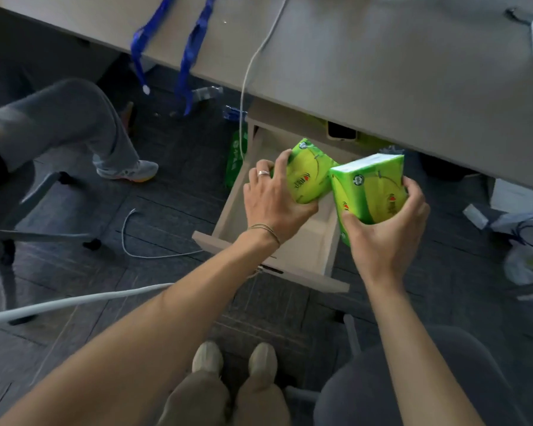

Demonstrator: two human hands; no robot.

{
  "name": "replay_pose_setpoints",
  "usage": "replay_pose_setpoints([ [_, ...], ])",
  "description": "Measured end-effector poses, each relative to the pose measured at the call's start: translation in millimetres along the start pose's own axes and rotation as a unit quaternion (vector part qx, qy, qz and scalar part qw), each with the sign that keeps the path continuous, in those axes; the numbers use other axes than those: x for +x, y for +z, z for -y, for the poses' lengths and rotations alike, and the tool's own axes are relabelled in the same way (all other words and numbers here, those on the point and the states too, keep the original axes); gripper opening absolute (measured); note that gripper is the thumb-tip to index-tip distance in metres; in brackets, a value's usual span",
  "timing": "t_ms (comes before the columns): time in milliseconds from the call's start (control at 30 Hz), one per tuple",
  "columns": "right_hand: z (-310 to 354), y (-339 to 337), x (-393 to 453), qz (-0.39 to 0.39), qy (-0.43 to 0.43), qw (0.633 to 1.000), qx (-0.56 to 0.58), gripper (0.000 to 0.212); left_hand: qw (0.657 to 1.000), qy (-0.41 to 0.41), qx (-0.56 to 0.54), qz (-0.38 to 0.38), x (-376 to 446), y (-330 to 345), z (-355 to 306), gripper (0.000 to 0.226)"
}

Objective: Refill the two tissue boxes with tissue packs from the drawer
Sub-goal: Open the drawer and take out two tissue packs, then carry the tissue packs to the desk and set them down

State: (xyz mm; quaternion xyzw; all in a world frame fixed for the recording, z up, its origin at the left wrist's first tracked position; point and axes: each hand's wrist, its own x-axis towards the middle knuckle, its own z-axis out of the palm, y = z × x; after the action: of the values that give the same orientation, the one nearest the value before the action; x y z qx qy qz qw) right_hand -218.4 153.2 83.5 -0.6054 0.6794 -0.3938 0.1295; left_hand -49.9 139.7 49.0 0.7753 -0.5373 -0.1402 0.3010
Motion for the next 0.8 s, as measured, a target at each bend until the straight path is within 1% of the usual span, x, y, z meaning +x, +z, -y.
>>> replay_pose_setpoints([
  [233,10.8,-70.8,26.3,-0.035,0.046,0.998,0.024,0.089,0.999,-0.017,-0.039,-0.009,-26.4,-27.7,-78.5,0.098],
  [467,2.6,-136.1,56.6,-0.082,0.091,0.992,0.033,0.088,0.998,-0.023,-0.061,0.012,-41.1,-32.3,-155.4,0.102],
  [633,-6.4,-163.9,83.2,-0.099,0.109,0.989,0.026,0.088,0.994,-0.025,-0.109,0.015,-26.8,-22.5,-202.4,0.096],
  [800,-8.2,-175.0,118.8,-0.128,0.136,0.982,0.016,0.090,0.989,-0.037,-0.141,0.021,3.8,-9.3,-239.4,0.096],
])
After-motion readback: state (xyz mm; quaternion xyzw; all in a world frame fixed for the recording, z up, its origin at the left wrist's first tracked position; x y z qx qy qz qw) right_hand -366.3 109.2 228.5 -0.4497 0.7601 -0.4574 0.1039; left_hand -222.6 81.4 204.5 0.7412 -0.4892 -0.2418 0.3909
